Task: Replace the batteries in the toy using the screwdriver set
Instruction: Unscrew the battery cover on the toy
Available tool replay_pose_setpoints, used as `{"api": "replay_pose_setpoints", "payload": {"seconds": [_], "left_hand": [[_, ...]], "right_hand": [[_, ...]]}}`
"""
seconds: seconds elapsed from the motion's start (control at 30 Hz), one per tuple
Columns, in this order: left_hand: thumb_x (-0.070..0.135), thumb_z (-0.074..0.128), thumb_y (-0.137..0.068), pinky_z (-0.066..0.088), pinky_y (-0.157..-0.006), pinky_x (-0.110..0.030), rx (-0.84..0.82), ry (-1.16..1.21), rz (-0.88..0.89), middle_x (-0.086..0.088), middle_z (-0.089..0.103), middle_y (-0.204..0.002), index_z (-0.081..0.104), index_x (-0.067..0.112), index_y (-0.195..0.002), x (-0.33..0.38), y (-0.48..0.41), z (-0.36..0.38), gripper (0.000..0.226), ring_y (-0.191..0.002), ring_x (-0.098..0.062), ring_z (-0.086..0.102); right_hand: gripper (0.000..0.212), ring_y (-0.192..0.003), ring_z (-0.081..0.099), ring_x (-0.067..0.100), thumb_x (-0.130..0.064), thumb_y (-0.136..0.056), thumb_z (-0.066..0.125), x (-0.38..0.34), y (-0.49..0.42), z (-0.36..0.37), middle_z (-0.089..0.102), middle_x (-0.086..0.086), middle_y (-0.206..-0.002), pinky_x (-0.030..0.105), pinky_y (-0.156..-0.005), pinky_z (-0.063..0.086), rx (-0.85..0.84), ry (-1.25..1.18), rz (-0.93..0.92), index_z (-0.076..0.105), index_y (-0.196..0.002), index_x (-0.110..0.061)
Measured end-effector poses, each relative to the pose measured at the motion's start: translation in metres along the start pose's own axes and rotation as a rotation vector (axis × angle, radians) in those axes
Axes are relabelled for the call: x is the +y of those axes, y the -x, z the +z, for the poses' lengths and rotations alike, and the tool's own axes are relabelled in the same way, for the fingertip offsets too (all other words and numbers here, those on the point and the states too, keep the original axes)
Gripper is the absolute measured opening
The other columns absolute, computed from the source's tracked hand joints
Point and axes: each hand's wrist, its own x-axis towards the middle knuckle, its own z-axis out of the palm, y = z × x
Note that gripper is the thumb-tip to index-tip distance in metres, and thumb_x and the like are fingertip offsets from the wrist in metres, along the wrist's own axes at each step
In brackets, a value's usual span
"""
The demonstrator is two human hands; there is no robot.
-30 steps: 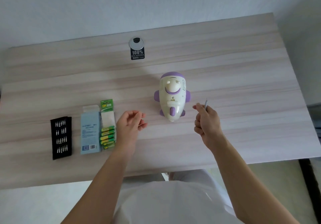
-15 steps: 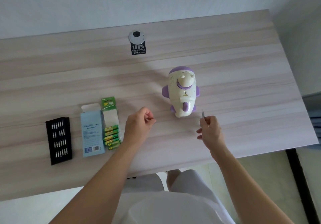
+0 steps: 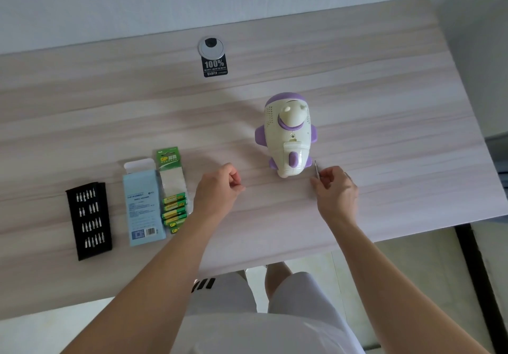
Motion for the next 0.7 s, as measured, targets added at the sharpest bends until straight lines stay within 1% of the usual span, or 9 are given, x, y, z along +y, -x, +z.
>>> {"api": "replay_pose_setpoints", "payload": {"seconds": [0.13, 0.33, 0.47, 0.63, 0.7], "left_hand": [[0.020, 0.084, -0.077, 0.045, -0.064, -0.028, 0.002, -0.023, -0.005, 0.007, 0.065, -0.070, 0.062, 0.018, -0.081, 0.0007, -0.0036, 0.0000, 0.023, -0.072, -0.020, 0.063], [0.022, 0.086, -0.075, 0.047, -0.064, -0.029, 0.018, 0.007, -0.023, 0.006, 0.066, -0.072, 0.062, 0.015, -0.082, 0.0025, -0.0085, -0.0022, 0.026, -0.070, -0.018, 0.063], [0.022, 0.087, -0.074, 0.041, -0.062, -0.026, 0.033, 0.033, -0.033, 0.006, 0.063, -0.072, 0.063, 0.012, -0.084, 0.0015, -0.0088, -0.0026, 0.028, -0.070, -0.016, 0.060], [0.019, 0.086, -0.075, 0.038, -0.063, -0.026, 0.041, 0.065, -0.046, 0.012, 0.056, -0.067, 0.065, 0.011, -0.084, -0.0001, -0.0084, -0.0031, 0.024, -0.069, -0.015, 0.056], [0.018, 0.086, -0.076, 0.039, -0.063, -0.026, 0.043, 0.069, -0.040, 0.009, 0.057, -0.069, 0.067, 0.010, -0.084, 0.0001, -0.0083, -0.0034, 0.022, -0.069, -0.015, 0.056]], "right_hand": [[0.013, -0.092, 0.056, 0.023, -0.023, -0.090, 0.068, -0.0039, -0.0009, 0.0034, 0.064, 0.004, -0.098, 0.034, -0.076, 0.044, 0.021, 0.036, 0.020, 0.065, -0.099, -0.014], [0.013, -0.092, 0.056, 0.023, -0.025, -0.091, 0.067, -0.0063, -0.0031, 0.0038, 0.064, 0.002, -0.098, 0.036, -0.076, 0.047, 0.039, 0.049, 0.022, 0.064, -0.098, -0.016], [0.015, -0.092, 0.055, 0.023, -0.027, -0.090, 0.069, -0.0076, -0.0072, 0.0039, 0.064, 0.003, -0.098, 0.034, -0.074, 0.042, 0.039, 0.053, 0.041, 0.062, -0.097, -0.016], [0.016, -0.093, 0.057, 0.024, -0.031, -0.090, 0.069, -0.0088, -0.0088, 0.0032, 0.064, 0.000, -0.095, 0.037, -0.074, 0.046, 0.036, 0.042, 0.066, 0.061, -0.094, -0.018], [0.015, -0.093, 0.057, 0.024, -0.032, -0.090, 0.069, -0.0089, -0.0095, 0.0029, 0.064, -0.001, -0.094, 0.037, -0.074, 0.047, 0.031, 0.041, 0.069, 0.060, -0.092, -0.019]]}}
